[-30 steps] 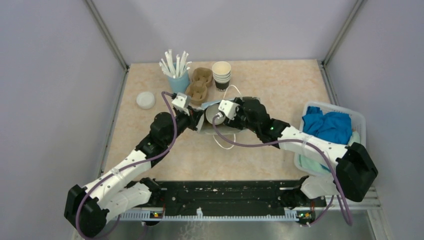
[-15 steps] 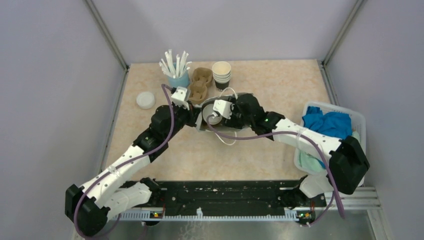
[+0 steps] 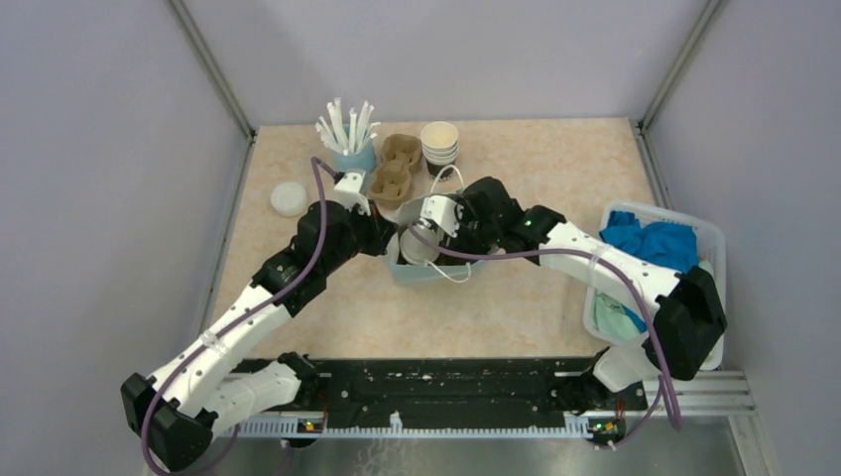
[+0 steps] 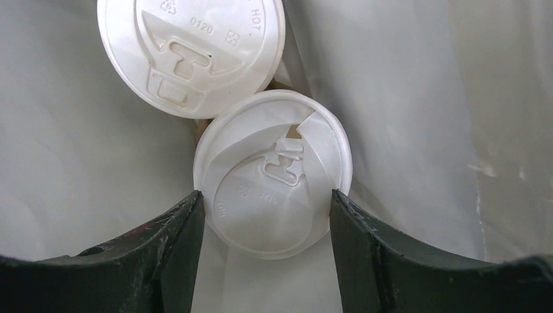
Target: Pack the takeout coffee
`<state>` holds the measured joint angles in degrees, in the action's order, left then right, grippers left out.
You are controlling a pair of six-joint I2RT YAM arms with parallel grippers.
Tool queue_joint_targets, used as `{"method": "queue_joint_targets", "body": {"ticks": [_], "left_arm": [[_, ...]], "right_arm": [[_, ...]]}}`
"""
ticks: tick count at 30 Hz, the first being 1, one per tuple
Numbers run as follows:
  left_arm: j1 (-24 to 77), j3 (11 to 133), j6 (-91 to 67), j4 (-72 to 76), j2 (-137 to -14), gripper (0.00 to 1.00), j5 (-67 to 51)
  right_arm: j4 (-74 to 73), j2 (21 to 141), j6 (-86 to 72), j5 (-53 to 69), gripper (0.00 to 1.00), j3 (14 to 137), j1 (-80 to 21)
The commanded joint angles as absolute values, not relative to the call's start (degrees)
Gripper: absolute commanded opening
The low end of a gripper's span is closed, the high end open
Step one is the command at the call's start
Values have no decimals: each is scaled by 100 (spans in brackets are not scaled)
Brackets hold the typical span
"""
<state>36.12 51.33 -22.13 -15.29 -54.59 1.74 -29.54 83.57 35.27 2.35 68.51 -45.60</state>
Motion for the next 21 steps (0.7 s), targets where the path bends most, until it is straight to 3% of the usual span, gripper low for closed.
{"method": "queue_joint_targets", "body": {"ticks": [1, 21], "left_arm": [[3632, 5274, -2548, -1800, -5216, 0, 29], [3630, 5353, -2695, -2230, -5261, 0, 431]], "right_arm": [[-3924, 8506, 3086, 798, 52, 7001, -4543], [-4309, 9165, 2816, 338, 54, 6801, -4561]]}}
